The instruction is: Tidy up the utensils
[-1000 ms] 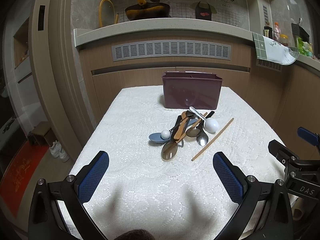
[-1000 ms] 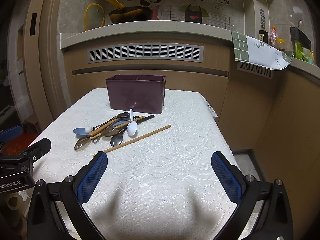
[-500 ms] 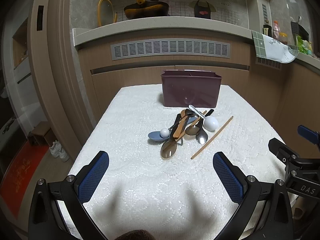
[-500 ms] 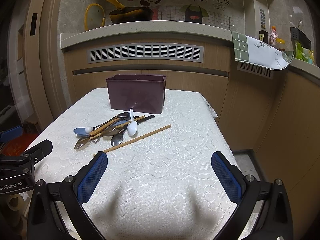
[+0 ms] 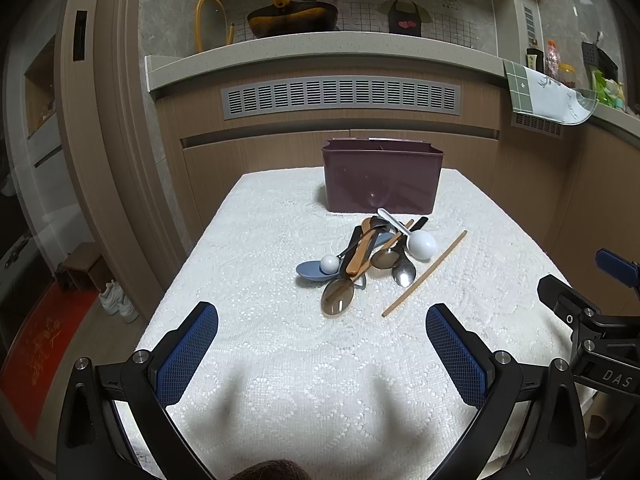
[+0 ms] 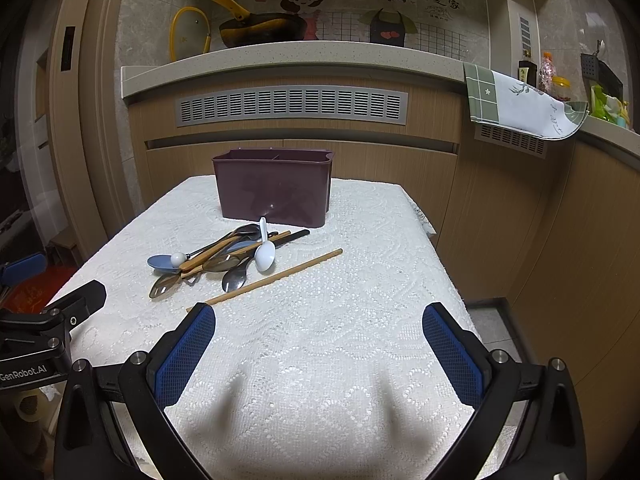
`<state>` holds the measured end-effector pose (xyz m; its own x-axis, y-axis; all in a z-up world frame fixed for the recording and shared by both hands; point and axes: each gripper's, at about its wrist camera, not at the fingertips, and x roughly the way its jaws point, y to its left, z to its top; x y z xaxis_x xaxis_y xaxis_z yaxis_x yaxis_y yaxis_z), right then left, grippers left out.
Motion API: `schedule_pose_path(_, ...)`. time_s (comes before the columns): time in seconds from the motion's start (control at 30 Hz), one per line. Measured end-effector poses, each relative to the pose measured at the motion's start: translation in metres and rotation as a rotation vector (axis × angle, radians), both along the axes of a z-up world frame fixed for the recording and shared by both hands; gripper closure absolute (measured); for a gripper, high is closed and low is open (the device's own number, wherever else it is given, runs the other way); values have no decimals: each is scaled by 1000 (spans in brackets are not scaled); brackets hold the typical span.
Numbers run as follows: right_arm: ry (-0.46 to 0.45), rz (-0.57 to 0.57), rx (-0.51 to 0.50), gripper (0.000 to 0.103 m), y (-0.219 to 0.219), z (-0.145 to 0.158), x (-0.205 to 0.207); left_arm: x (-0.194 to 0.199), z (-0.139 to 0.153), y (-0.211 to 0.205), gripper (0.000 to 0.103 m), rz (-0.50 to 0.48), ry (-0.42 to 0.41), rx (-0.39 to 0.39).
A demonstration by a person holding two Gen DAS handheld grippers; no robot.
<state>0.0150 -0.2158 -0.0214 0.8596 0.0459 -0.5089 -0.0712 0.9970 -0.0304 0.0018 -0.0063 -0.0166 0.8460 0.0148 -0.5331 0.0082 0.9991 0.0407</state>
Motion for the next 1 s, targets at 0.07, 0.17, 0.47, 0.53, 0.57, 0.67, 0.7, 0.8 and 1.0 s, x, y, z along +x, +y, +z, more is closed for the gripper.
schedule_pose_path(0.07,0,0,0,0,0,0,0,0,0,0,0,0,0,0)
schedule_pose_path(0.17,1,0,0,0,0,0,0,0,0,0,0,0,0,1)
schedule_pose_path(0.47,1,1,-1,0,1,-1,0,0,1,1,0,0,3,0)
schedule_pose_path(0.53,1,1,-1,0,1,-1,0,0,1,1,0,0,4,-1)
schedule_pose_path(0.57,2,0,0,0,1,-1,0,0,1,1,0,0,5,-1)
schedule_pose_path(0.67,4,0,0,0,1,-1,0,0,1,1,0,-1,5,0)
schedule_pose_path(0.7,4,1,0,0,1,-1,0,1,2,2,0,-1,5,0)
schedule_pose_path(0.8,5,0,0,0,1,-2,0,2,2,2,0,-1,9,1)
schedule_pose_path(1.0,7,-1,-19,0,3,-4,6,14,1,5,0,-27,42,-3)
